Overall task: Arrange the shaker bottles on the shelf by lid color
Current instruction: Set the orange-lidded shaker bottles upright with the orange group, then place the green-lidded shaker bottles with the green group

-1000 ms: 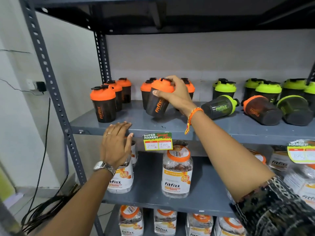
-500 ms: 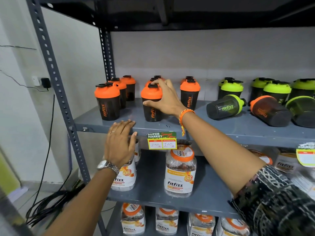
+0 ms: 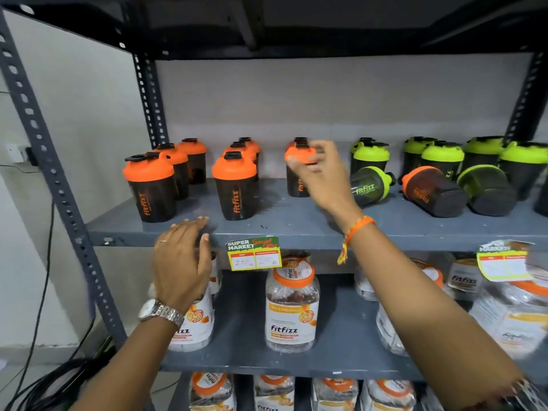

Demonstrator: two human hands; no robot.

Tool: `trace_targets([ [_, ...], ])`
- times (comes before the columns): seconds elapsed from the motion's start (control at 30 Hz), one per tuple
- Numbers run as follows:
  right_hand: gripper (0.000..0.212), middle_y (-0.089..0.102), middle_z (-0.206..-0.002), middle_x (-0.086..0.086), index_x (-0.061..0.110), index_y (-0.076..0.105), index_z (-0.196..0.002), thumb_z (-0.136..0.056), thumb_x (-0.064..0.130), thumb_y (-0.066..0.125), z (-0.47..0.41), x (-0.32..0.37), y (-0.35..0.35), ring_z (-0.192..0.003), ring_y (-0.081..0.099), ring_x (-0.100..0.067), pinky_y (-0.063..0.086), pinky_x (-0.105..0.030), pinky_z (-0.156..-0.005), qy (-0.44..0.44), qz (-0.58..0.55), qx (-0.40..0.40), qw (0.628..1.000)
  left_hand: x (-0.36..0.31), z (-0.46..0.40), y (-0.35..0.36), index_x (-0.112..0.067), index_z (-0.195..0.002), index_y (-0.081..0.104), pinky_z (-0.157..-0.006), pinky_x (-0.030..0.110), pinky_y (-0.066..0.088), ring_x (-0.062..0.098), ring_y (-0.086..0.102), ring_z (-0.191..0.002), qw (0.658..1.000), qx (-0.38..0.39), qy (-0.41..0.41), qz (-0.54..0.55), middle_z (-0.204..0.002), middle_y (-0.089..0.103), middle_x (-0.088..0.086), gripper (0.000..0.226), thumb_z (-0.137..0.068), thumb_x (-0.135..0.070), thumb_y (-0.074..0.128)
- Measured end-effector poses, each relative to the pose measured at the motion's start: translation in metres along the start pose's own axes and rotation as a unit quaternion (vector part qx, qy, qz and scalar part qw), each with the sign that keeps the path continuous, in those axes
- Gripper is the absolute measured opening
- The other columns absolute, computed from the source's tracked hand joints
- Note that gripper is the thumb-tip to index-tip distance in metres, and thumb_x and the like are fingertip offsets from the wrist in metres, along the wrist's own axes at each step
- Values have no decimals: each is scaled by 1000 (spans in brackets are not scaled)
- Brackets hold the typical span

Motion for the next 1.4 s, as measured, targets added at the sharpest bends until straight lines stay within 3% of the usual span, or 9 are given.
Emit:
trace_targets([
  [0.07,42,61,-79,7,16,58,-107,-82,46,72,4,-29,-65,-79,63,-16,52,-35,-81,55,10,-155,986,-30,-2,0,-13,-124,67,-101,41,42,30,64,-113,999,-17,28,12,-121,72,9,36,-93,-22,50],
  [0.13,46,60,-81,2,11,59,-104,-81,50,69,13,-61,-105,-90,62,-25,49,-35,-84,115,25,-224,967,-62,-5,10,-13,-127,65,-105,41,41,29,63,-115,998,-13,54,28,-124,71,8,38,-93,-23,51],
  [0.37,81,52,-140,-28,-7,40,-134,-86,55,64,12,-117,-135,-131,48,-44,41,-48,-108,238,86,-189,949,-174,15,82,-11,-138,57,-118,39,32,29,54,-132,983,77,168,4,-142,60,8,51,-95,-37,50],
  [0.53,94,63,-129,-19,-3,56,-126,-72,73,58,-16,-137,-133,-113,63,-40,54,-48,-96,297,39,-130,945,-193,28,107,-14,-144,49,-117,41,34,26,54,-131,980,118,157,-20,-147,55,6,58,-96,-45,47],
  [0.73,79,57,-136,-14,2,56,-130,-78,59,68,-25,-152,-127,-112,60,-34,57,-47,-93,342,-13,-76,937,-197,31,109,-13,-140,52,-116,43,33,27,53,-129,979,127,155,-49,-142,58,6,56,-96,-46,46],
  [0.83,76,59,-126,-11,3,58,-129,-78,57,70,-27,-152,-126,-99,61,-30,60,-44,-88,348,-4,-59,936,-198,32,110,-14,-139,52,-116,43,32,27,51,-130,980,128,143,-48,-142,57,6,55,-96,-47,46],
  [0.97,73,64,-124,-8,8,64,-120,-68,59,72,-27,-150,-127,-106,63,-31,60,-44,-86,344,-12,-51,938,-199,33,113,-14,-138,52,-116,44,32,26,50,-130,981,128,132,-57,-142,57,6,55,-95,-47,47],
  [1.17,58,70,-109,-10,14,66,-84,-38,45,83,-33,-148,-136,-97,70,-33,62,-56,-65,337,-123,-67,931,-201,31,110,-14,-132,57,-113,43,34,26,54,-124,989,100,104,-38,-135,61,5,50,-94,-45,50],
  [1.4,36,69,-92,3,25,62,-84,-59,42,82,-46,-105,-172,-94,66,-18,59,-34,-74,188,-5,-79,979,-200,31,113,-16,-130,58,-113,42,33,25,55,-122,993,82,78,-16,-133,63,4,46,-96,-46,48],
])
Point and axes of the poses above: each hand's wrist, its own z-axis away from the middle knuckle, its own y-axis out of the palm, x = y × z, the point moved 10 cm from there along -z, towards the middle knuckle
